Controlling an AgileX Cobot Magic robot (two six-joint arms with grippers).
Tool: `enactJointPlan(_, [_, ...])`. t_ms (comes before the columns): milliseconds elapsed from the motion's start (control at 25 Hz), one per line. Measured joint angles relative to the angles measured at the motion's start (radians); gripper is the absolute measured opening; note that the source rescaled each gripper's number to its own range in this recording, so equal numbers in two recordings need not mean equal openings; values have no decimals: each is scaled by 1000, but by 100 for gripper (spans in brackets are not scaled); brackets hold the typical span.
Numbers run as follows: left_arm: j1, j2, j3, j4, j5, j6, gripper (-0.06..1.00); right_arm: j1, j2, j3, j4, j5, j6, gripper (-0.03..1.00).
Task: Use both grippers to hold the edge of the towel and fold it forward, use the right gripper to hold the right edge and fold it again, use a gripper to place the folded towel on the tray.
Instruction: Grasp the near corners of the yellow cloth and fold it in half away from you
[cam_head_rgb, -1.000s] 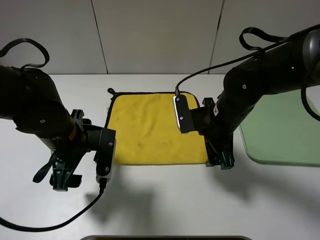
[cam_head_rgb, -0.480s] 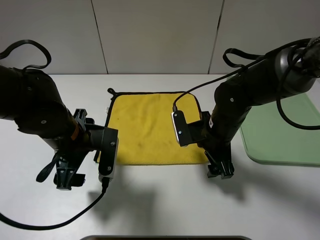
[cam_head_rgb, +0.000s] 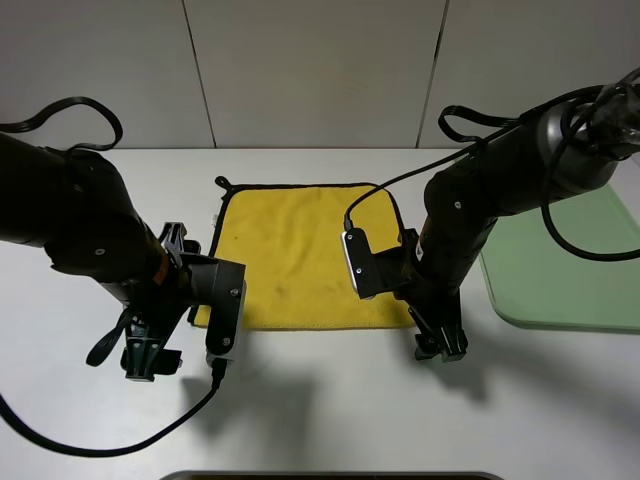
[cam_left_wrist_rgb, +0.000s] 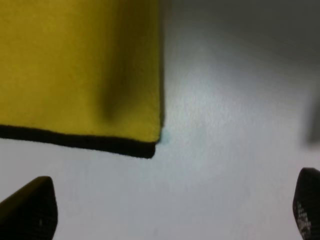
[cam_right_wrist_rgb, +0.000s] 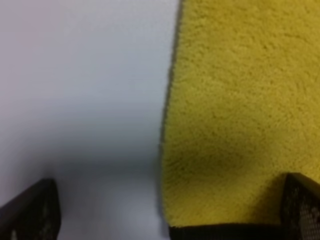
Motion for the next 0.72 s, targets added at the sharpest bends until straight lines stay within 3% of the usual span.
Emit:
enactJointPlan(320, [0,52,-1,0,-103,4,96,0,0,0,4,1,0,100])
enactJointPlan(720, [0,129,-45,0,-118,10,94,0,0,0,15,-1,-1,100])
